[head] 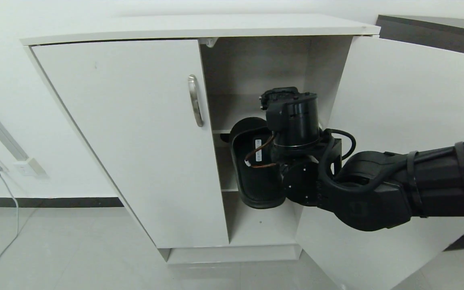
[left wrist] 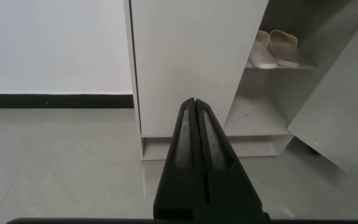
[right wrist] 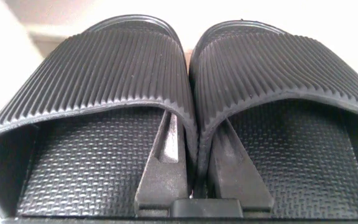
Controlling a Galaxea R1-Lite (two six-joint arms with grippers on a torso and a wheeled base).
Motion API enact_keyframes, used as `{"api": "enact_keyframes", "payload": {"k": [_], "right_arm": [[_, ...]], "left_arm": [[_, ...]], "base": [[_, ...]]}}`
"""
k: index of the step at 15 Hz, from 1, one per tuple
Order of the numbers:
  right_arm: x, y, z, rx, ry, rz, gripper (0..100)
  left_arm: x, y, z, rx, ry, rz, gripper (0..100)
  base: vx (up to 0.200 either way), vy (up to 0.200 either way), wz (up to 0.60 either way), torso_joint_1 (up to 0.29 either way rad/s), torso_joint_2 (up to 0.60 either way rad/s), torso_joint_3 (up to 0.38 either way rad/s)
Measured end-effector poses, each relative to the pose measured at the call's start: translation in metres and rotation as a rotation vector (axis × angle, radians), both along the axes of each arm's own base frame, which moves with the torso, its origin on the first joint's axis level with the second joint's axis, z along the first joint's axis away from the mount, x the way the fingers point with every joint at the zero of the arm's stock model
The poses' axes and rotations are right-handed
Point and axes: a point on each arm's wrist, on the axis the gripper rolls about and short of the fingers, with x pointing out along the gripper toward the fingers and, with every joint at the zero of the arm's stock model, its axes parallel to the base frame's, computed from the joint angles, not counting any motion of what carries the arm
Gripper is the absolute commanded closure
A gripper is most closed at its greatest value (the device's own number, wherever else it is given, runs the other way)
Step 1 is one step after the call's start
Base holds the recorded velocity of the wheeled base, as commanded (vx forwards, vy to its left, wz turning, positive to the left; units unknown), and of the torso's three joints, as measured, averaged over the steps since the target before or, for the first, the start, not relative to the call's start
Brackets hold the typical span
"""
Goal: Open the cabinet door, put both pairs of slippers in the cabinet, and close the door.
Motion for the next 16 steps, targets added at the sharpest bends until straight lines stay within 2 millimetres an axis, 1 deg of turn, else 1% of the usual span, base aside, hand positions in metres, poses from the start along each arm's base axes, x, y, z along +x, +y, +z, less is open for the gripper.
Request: {"api": "enact_keyframes", "payload": {"k": [5, 7, 11, 13, 16], "right_arm": [[0.001, -0.001, 0.001, -0.002, 0.000, 0.007, 100], [0.003, 0.001, 0.000, 0.001, 0.000, 0.020, 100], [0.015, 0.003, 0.006, 0.023, -0.018, 0.006, 100], [0.024, 0.004, 0.006, 0.013, -0.010, -0.006, 100], [0.038, 0.009, 0.012, 0.009, -0.006, -0.022, 100]], "left_arm": [[0.000, 0.000, 0.000, 0.000, 0.000, 0.001, 100], [0.000, 0.000, 0.000, 0.000, 0.001, 0.000, 100], [0.000, 0.000, 0.000, -0.001, 0.000, 0.001, 100], [0.000, 0.000, 0.000, -0.002, 0.001, 0.002, 100], [0.000, 0.000, 0.000, -0.001, 0.000, 0.002, 100]], "base": [[0.200, 0.000, 0.00, 0.001, 0.00, 0.001], [0.000, 0.000, 0.00, 0.000, 0.00, 0.000], [0.000, 0.000, 0.00, 0.000, 0.00, 0.000], [0.000, 0.000, 0.00, 0.000, 0.00, 0.000], [0.000, 0.000, 0.00, 0.000, 0.00, 0.000]]}}
